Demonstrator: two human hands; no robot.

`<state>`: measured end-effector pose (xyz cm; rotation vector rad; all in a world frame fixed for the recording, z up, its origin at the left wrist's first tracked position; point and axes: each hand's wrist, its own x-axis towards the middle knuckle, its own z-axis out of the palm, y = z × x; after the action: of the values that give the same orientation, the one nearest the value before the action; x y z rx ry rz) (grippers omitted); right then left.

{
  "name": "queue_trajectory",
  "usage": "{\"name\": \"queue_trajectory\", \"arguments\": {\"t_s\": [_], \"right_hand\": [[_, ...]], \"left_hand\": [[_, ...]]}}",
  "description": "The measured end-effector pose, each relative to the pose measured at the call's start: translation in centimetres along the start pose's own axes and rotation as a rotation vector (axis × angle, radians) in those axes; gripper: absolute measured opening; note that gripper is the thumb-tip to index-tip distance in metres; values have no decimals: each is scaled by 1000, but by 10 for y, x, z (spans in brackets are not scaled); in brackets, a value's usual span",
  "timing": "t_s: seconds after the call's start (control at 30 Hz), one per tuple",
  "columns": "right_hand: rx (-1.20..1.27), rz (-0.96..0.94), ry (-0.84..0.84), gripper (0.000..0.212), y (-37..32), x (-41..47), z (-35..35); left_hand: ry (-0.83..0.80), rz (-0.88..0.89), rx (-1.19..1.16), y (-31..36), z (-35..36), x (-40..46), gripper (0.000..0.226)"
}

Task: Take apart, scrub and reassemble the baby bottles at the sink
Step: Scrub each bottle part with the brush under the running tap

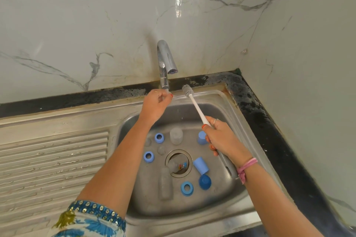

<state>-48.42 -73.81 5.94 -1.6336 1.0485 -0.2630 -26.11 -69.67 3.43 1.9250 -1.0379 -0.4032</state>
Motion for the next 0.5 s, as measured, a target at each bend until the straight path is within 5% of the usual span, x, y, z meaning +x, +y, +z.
{"name": "queue_trajectory", "arguments": {"t_s": [0.13,0.27,0.5], "right_hand": [[-231,-101,47,28,8,-19,-8],[-603,-192,82,40,18,-41,-13],[-913,-252,108,54,23,-66,-10]], "left_hand": [[37,-156,-60,-2,-2,-30,29],[37,-127,12,4,-2,-59,51],[24,-62,158,9,3,-101,45]]}}
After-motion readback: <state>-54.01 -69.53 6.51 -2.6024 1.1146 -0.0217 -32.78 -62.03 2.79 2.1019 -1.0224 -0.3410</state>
